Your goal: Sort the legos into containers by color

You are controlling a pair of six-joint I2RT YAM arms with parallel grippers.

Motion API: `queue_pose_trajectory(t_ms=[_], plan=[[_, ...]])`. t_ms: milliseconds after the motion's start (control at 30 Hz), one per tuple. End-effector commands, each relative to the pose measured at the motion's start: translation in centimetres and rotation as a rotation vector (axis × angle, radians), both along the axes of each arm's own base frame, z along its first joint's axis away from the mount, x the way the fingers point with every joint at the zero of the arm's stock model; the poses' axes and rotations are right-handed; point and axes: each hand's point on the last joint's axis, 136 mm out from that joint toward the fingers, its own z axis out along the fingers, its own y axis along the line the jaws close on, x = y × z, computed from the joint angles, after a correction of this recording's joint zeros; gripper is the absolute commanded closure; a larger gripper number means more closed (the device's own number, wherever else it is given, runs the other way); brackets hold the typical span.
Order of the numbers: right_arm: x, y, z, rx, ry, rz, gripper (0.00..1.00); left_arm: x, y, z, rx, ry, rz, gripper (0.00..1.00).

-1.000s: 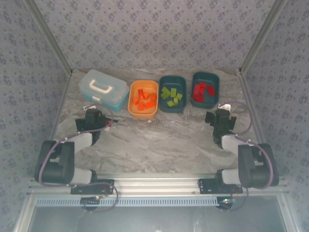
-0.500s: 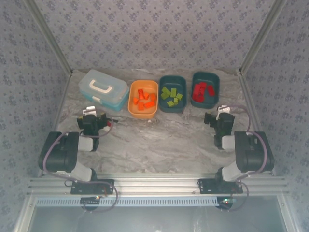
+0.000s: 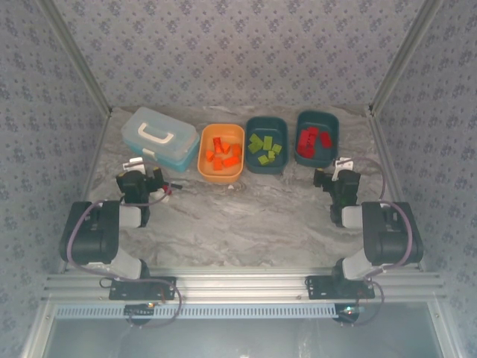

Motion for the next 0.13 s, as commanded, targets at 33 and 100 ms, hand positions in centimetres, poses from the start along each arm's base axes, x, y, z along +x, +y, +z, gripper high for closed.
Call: queue_pose_trajectory(t_ms=[33,100], plan=[[0.47,0.32,0.34,-0.012,-0.008,0.019,0.00,0.47,-0.22,0.70,-0.010,-0.021,-0.008,0.01],[0.45,0.31,0.34,-0.010,-0.009,0.019,0.00,0.57,-0.47,0.71,-0.006,-0.019,-0.016,0.01]])
